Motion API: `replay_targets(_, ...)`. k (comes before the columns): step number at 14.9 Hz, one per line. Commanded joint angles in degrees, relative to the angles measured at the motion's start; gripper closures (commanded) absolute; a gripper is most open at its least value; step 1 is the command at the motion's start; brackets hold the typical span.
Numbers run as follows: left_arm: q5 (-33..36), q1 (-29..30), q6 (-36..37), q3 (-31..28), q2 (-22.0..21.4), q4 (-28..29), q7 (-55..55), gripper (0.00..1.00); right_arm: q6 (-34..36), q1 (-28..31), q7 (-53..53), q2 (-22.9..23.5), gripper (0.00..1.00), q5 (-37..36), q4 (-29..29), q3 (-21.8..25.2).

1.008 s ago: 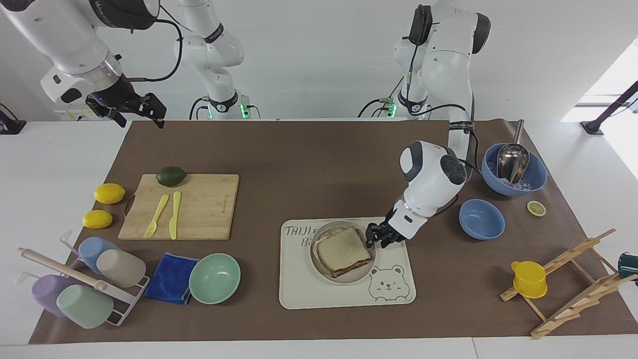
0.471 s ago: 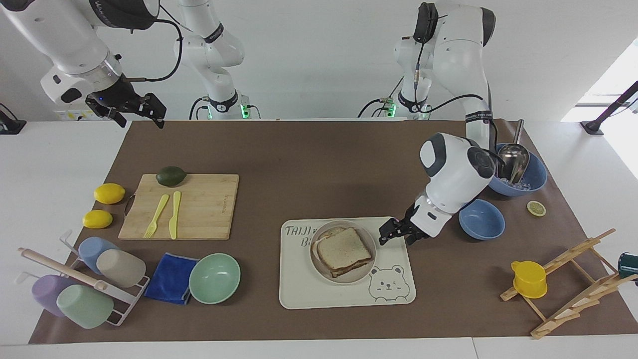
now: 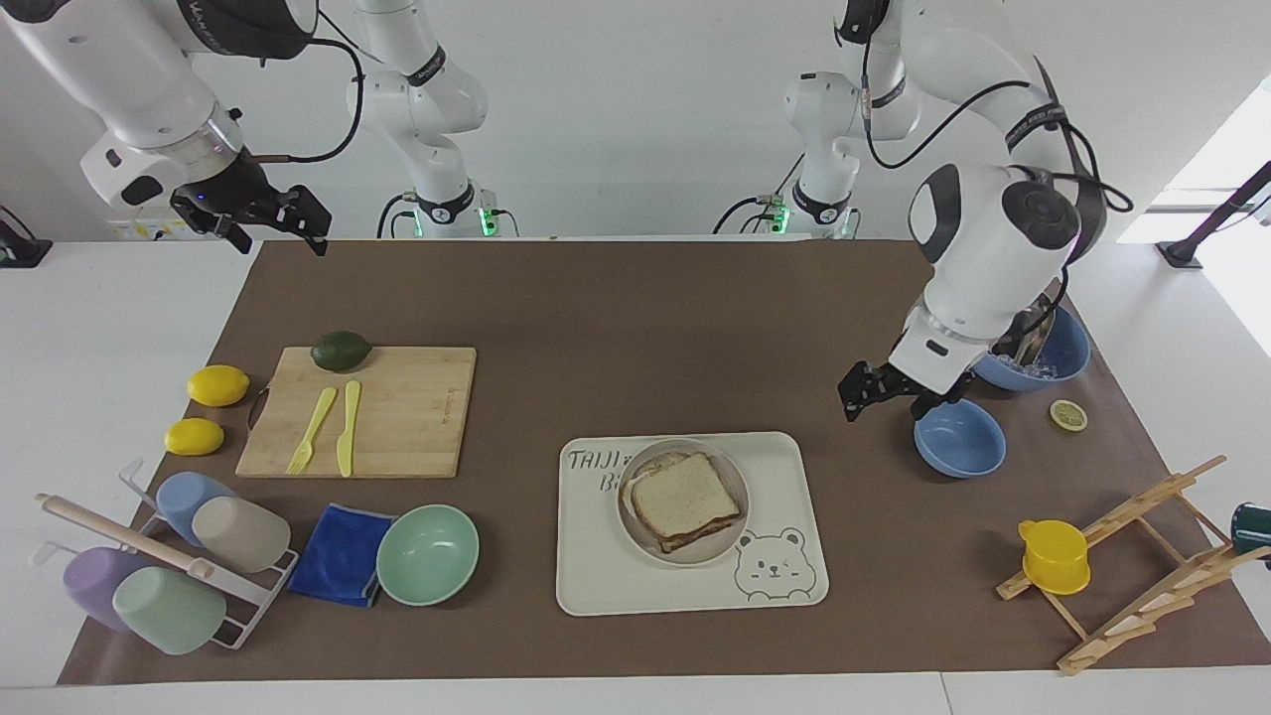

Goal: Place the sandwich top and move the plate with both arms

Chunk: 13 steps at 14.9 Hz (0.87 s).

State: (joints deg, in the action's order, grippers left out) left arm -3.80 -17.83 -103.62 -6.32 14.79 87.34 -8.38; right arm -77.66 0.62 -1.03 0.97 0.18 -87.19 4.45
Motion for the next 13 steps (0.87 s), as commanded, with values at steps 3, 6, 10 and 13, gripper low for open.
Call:
replay_targets(3, 2.7, 2.7, 6.9, -0.2, -12.3, 6.0, 0.4, 0.00, -1.0, 0.1, -0.9, -1.6, 0.00, 0.4, -1.9, 0.2)
replay_targets(6, 2.7, 9.1, 12.7, 4.0, -17.4, 6.2, 0.6, 0.00, -1.0, 0.1, -0.9, -1.6, 0.00, 0.4, -1.9, 0.2)
replay_targets(10, 2.7, 14.2, 17.2, 9.2, -19.0, 6.3, 0.6, 0.00, -1.0, 0.1, -0.9, -1.6, 0.00, 0.4, -1.9, 0.2)
replay_targets(13, 2.7, 13.5, 11.9, 9.4, -20.1, 10.5, 0.3, 0.00, -1.0, 0.0, -0.9, -1.6, 0.00, 0.4, -1.9, 0.2)
